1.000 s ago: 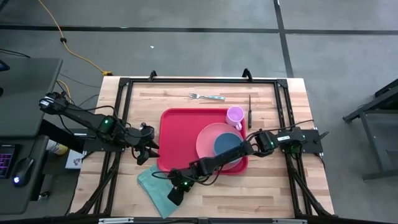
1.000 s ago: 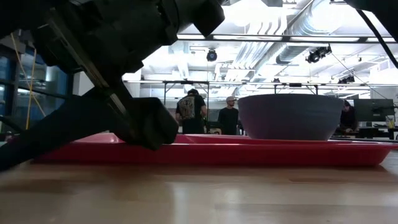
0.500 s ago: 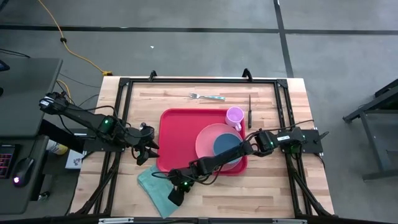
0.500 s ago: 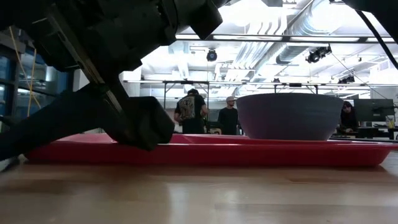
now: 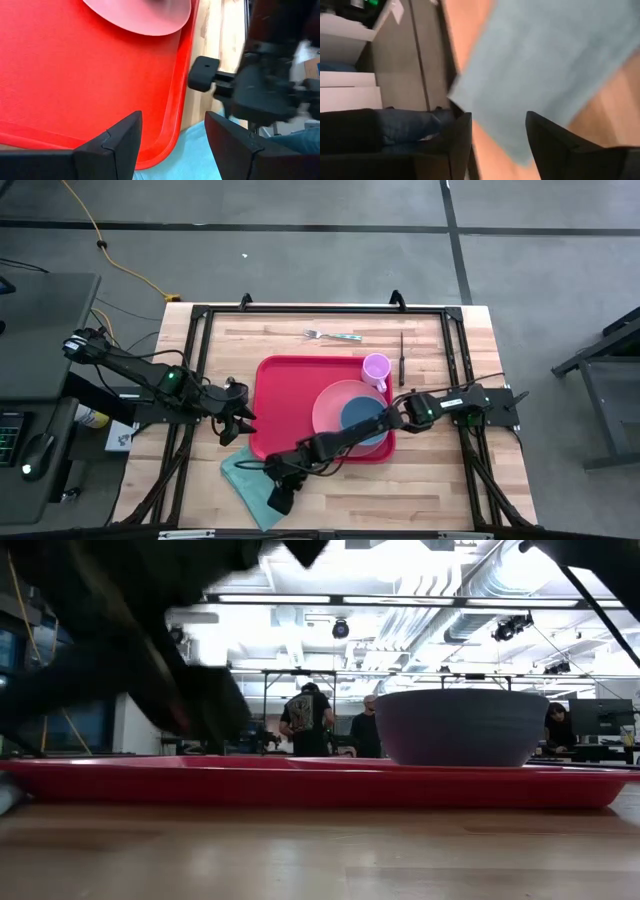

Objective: Set up tray
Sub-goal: Put the blue napkin on the red tray to the left of the pink plate

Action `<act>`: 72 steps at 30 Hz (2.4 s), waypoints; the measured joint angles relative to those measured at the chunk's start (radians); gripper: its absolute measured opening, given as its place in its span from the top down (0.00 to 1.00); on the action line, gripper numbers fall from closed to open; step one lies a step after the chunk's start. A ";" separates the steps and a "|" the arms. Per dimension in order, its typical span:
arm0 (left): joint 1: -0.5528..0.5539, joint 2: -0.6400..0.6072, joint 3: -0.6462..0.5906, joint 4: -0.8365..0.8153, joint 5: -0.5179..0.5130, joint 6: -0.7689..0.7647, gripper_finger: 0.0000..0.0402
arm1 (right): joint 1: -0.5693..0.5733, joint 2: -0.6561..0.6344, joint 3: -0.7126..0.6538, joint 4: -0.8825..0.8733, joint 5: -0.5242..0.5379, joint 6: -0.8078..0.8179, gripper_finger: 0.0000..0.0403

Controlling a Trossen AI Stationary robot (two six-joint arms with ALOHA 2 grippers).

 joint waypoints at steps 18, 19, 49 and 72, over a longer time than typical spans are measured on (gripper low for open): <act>0.000 -0.011 0.000 -0.031 -0.008 0.018 0.38 | -0.006 -0.116 0.091 -0.147 0.040 -0.138 0.59; 0.000 -0.024 0.000 -0.057 -0.020 0.016 0.38 | -0.006 -0.148 0.091 -0.190 0.071 -0.165 0.60; -0.356 0.012 -0.003 -0.391 0.058 -0.753 0.38 | -0.018 -0.960 0.091 -1.129 0.998 -0.342 0.51; -0.393 0.110 -0.140 -0.112 0.143 -0.981 0.13 | 0.053 -1.082 0.092 -1.133 0.923 -0.530 0.52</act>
